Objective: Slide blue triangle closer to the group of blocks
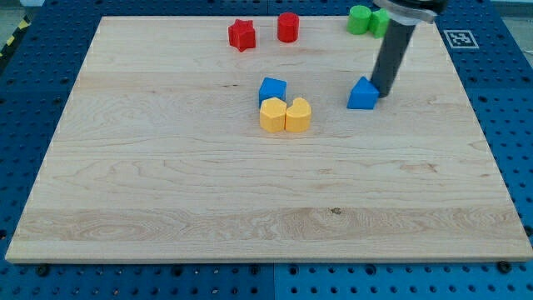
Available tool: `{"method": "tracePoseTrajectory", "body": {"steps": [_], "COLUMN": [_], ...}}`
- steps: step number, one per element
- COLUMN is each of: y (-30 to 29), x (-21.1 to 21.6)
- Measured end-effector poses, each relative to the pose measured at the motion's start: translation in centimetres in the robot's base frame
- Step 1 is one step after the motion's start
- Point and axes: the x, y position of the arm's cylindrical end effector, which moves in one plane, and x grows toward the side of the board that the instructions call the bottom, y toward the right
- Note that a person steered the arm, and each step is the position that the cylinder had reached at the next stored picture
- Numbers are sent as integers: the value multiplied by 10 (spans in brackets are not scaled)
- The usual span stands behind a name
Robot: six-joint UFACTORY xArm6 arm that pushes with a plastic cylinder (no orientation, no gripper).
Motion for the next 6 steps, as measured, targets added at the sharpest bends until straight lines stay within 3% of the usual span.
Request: {"method": "tracePoseTrajectory", "body": {"steps": [2,4,6], "y": [-54,2,-57], "x": [-1,35,21]}}
